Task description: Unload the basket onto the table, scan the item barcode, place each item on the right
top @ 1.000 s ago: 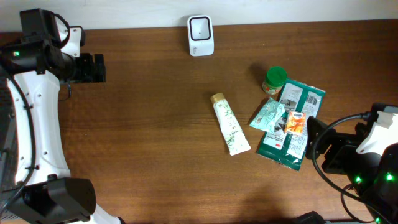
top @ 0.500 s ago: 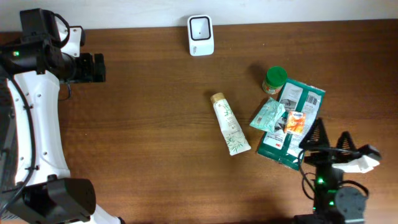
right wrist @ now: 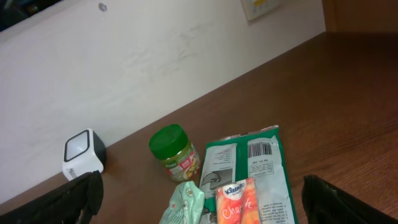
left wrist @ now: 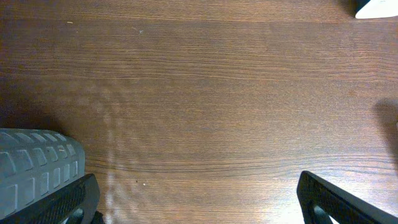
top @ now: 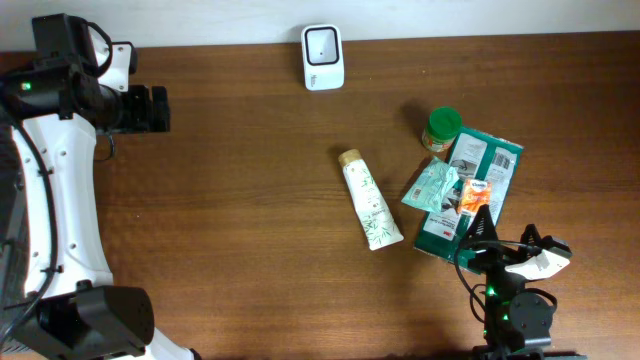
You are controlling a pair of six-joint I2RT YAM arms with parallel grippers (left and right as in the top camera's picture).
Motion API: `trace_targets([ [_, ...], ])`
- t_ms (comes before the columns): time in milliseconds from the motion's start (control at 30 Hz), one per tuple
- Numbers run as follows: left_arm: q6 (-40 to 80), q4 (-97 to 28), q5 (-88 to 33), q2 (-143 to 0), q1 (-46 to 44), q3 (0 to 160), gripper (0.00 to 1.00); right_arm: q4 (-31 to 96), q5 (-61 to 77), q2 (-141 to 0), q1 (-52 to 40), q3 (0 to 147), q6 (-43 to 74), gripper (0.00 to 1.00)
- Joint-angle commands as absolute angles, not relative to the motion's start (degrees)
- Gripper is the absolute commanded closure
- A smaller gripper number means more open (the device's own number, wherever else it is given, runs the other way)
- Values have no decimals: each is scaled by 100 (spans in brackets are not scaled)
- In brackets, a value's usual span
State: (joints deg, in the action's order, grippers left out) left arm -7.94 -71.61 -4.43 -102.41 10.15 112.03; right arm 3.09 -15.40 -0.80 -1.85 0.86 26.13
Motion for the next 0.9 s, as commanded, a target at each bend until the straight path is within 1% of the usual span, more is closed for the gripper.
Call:
trace_targets([
  [0,-869,-7168,-467,-10160,1031,11255,1,320,-1546,-19,-152,32,2530,2],
  [133,-961,-7166,-375,-10160,1031,11255,1,318,-1546,-19,-152,32,2530,2],
  [200,-1162,-7384,191,-10160,1031,11255,1,320,-1549,-19,-152,32,2532,2],
  [267,-399,-7754,-161,-10130,1066,11255,1,320,-1546,-19,-152,32,2530,2],
  [300,-486,-7828,-716,-10007,1157,11255,1,320,-1546,-21,-152,32,2530,2],
  [400,-537,-7701,-792,-9282,1179,11013,1,320,-1546,-19,-152,32,2530,2],
  [433,-567,-7382,-777,-8860,1179,10582,1,320,-1546,-19,-152,32,2530,2],
  [467,-567,-6790,-794,-8160,1179,9806,1,320,-1546,-21,-152,32,2532,2],
  [533,-565,-5411,-825,-6366,1177,7723,1,320,-1549,-19,-152,32,2530,2],
  [567,-565,-4958,-843,-5815,1179,7096,1,320,-1546,-21,-152,32,2530,2],
  [600,-565,-4045,-838,-4724,1179,5848,1,318,-1549,-19,-152,32,2530,2],
  [667,-569,-2744,-836,-3354,1179,4278,1,320,-1546,-19,-152,32,2530,2],
  [767,-567,-1415,-836,-2222,1179,2624,1,320,-1546,-19,-152,32,2530,1],
  [833,-622,-836,-786,-1787,1179,1968,1,318,-1546,-19,-152,32,2530,2],
  [867,-698,-224,-770,-1500,1179,1406,1,320,-1549,-19,-152,32,2530,2],
])
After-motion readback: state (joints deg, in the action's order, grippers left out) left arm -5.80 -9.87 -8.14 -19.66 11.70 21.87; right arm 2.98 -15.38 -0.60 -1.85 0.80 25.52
